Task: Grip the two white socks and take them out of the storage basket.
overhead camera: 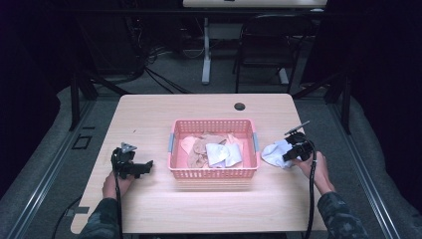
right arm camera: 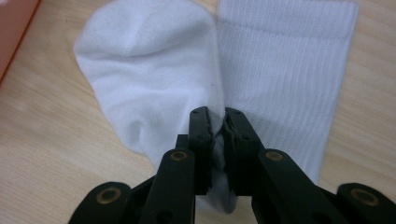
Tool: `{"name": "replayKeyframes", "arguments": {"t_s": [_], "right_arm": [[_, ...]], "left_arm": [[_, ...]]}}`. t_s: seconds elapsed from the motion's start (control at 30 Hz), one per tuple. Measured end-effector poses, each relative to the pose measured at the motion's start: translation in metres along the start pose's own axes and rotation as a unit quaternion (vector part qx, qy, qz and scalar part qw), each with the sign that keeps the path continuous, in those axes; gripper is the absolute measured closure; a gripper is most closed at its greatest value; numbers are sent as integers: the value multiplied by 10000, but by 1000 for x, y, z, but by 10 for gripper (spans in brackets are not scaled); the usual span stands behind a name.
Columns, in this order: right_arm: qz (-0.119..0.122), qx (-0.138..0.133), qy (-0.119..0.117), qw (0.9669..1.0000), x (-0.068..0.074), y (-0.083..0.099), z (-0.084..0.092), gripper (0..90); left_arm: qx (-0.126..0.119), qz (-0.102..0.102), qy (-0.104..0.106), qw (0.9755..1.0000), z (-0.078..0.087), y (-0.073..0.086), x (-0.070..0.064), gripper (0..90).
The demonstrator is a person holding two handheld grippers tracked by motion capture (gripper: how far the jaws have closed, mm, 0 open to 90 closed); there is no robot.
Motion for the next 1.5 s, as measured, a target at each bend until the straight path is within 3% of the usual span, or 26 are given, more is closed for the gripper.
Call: {"name": "replayKeyframes", "arguments": {"t_s": [0.27, 0.43, 0.7, 0.9, 1.1, 1.3, 1.5], "right_arm": [[-79, -34, -131, 9999, -2, 2, -1, 807], [-45, 5, -63, 10000, -1, 1, -1, 738], [-71, -245, 18, 9997, -5, -5, 16, 532], [-311, -424, 61, 9986, -10, -8, 32, 367], [-305, -635, -61, 9975, -8, -12, 47, 165], [-270, -781, -154, 9965, -1, -15, 55, 85], [-139, -714, -257, 9970, 8, -17, 62, 0]], "left_arm": [[2, -2, 0, 10000, 0, 0, 0, 0], [2, 0, 0, 10000, 0, 0, 0, 0], [1, 0, -1, 10000, 0, 0, 0, 0], [-1, 0, -1, 10000, 0, 0, 0, 0], [1, -1, 0, 10000, 0, 0, 0, 0], [1, -1, 0, 10000, 0, 0, 0, 0], [2, -1, 1, 10000, 0, 0, 0, 0]]}}
Point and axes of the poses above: each handheld gripper's, and its own axes: z roughly backward along the jaws, y roughly out of its underside, x roughly to its left, the point moved 9 cm from there along -z, roughly forward along the jaws, and after that the axes turned 2 degrees about -y, right-handed, at the moved point
